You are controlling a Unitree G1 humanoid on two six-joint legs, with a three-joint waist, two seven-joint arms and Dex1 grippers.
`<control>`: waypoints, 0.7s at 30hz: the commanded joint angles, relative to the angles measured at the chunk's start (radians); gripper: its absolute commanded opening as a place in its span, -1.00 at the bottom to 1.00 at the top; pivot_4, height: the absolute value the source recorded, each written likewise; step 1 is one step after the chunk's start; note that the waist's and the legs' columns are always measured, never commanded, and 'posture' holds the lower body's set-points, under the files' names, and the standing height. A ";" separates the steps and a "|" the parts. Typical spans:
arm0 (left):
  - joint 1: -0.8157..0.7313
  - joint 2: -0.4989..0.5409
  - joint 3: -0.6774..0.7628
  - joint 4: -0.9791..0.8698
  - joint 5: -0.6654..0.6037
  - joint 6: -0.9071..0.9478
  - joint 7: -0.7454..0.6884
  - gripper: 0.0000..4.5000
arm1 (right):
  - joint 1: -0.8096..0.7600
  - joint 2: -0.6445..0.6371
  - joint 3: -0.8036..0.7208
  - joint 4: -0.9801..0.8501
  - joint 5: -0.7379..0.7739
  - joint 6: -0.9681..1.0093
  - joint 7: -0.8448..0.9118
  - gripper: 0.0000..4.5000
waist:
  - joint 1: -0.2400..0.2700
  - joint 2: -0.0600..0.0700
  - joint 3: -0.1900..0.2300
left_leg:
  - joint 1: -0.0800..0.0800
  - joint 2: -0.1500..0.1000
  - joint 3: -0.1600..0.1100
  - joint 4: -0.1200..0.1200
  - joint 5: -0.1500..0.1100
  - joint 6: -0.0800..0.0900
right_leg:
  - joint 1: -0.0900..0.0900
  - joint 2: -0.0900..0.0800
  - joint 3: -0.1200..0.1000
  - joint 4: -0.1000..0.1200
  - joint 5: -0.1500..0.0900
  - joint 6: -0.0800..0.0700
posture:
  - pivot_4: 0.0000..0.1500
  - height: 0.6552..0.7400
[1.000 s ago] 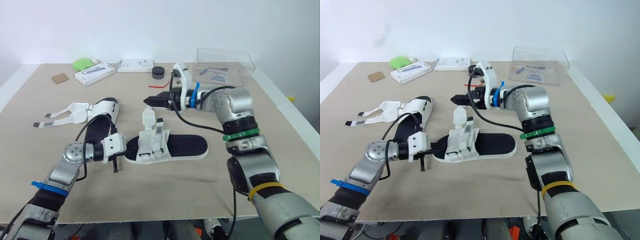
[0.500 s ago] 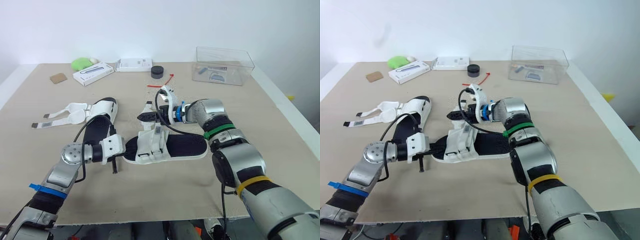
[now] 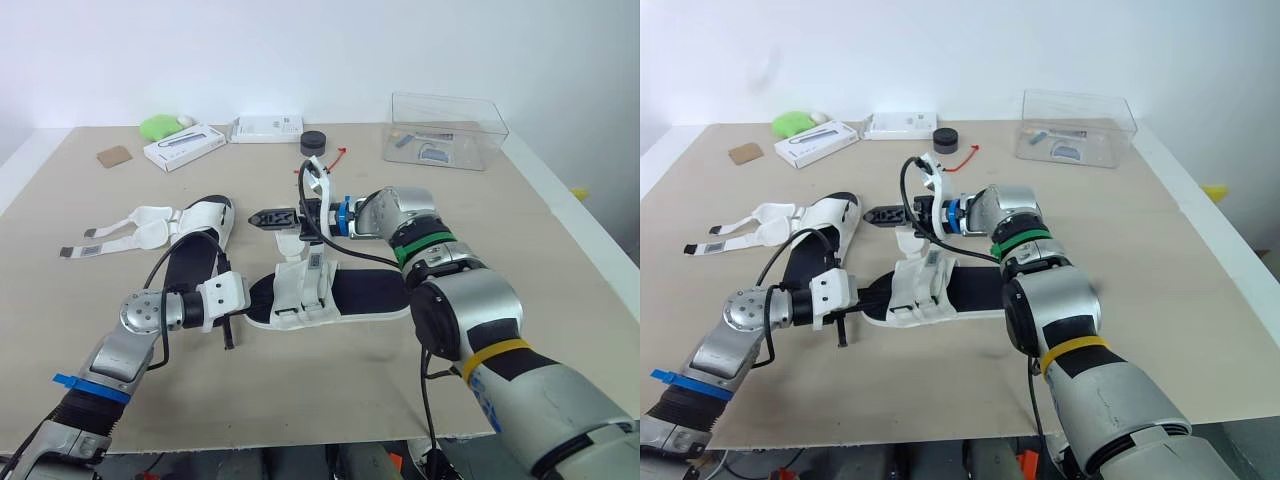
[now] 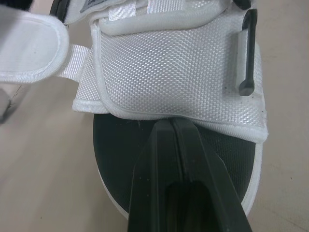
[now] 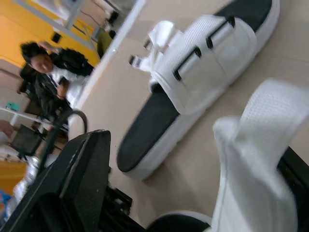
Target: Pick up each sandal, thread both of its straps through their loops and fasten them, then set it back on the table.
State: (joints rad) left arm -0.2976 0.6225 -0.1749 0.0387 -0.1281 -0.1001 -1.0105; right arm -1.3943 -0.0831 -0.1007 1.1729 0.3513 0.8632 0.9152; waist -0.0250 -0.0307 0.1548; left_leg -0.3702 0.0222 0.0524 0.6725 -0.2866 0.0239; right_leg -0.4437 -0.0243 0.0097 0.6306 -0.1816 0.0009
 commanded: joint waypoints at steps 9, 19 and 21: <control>0.021 0.012 -0.040 0.037 0.041 0.041 -0.016 -1.00 | -0.087 -0.012 -0.142 0.004 0.056 -0.006 -0.049 0.95 | 0.000 0.000 0.000 | 0.000 0.000 0.000 0.000 0.000 0.000 | 0.000 0.000 0.000 0.000 0.000 0.000 | 1.00 1.00; 0.014 0.006 -0.047 0.043 0.042 0.039 -0.015 -1.00 | -0.082 -0.023 -0.182 0.005 0.062 0.001 -0.085 -0.28 | 0.000 0.000 0.000 | 0.000 0.000 0.000 0.000 0.000 0.000 | 0.000 0.001 0.000 0.000 0.000 0.000 | 1.00 1.00; 0.016 0.005 -0.048 0.041 0.041 0.040 -0.015 -1.00 | -0.081 -0.026 -0.182 0.000 0.062 -0.002 -0.077 -0.70 | 0.000 0.000 0.000 | 0.000 0.000 0.000 0.000 0.000 0.000 | 0.000 0.001 0.000 0.000 0.000 0.000 | 1.00 1.00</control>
State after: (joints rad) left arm -0.3073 0.6234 -0.1810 0.0477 -0.1281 -0.0886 -1.0119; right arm -1.4329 -0.0960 -0.2511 1.1994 0.3862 0.8700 0.8264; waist -0.0252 -0.0307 0.1549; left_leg -0.3702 0.0223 0.0524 0.6724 -0.2866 0.0239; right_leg -0.4435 -0.0236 0.0096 0.6305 -0.1818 0.0007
